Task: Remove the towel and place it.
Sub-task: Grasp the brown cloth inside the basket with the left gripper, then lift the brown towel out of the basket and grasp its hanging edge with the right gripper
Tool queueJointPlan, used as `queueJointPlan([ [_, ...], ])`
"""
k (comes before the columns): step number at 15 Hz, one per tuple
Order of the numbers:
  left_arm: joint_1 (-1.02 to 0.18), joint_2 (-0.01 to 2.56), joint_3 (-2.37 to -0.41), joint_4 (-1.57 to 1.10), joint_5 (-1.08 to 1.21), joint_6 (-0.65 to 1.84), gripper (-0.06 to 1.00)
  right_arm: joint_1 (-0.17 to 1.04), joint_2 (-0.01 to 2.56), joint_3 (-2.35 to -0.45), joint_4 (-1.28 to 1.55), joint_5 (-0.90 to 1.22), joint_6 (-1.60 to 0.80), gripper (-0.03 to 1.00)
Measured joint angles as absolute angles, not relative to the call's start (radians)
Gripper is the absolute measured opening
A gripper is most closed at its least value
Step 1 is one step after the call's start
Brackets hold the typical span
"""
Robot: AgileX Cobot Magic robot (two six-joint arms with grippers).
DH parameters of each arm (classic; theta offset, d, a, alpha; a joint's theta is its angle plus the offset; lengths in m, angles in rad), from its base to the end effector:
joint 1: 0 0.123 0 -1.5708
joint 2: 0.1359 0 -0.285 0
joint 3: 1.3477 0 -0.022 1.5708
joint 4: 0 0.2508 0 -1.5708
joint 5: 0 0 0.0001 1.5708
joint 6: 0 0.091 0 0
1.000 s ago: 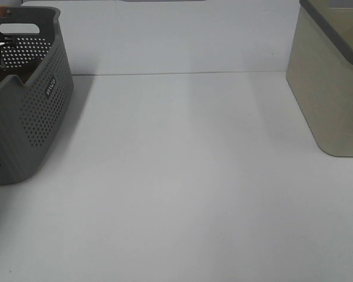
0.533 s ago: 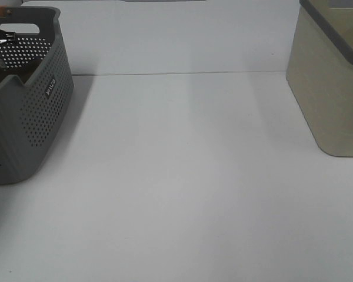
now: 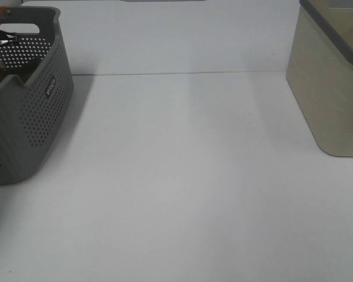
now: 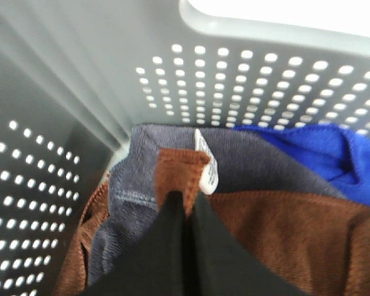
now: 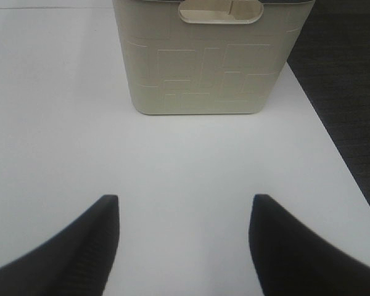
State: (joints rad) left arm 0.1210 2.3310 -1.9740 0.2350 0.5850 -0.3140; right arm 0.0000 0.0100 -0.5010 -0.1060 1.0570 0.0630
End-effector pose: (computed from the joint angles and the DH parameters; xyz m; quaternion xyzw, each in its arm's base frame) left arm 0.5249 0.0756 0.1880 -0.1335 0.9231 0.0609 0.3555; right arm -0.0035 -0.0084 0.2783 0.0286 0.8529 -0.0366 0.5200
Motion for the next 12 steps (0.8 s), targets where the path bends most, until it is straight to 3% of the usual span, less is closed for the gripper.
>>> queueJointPlan([
  [5, 0.121, 2.206, -1.974, 0.183, 0.586, -0.265, 0.00, 0.000, 0.010, -0.501, -0.106, 1.057, 0.063, 0.59],
  [12, 0.121, 1.902, -1.974, -0.262, 0.596, 0.108, 0.00, 0.000, 0.010, -0.501, -0.106, 1.057, 0.063, 0.59],
])
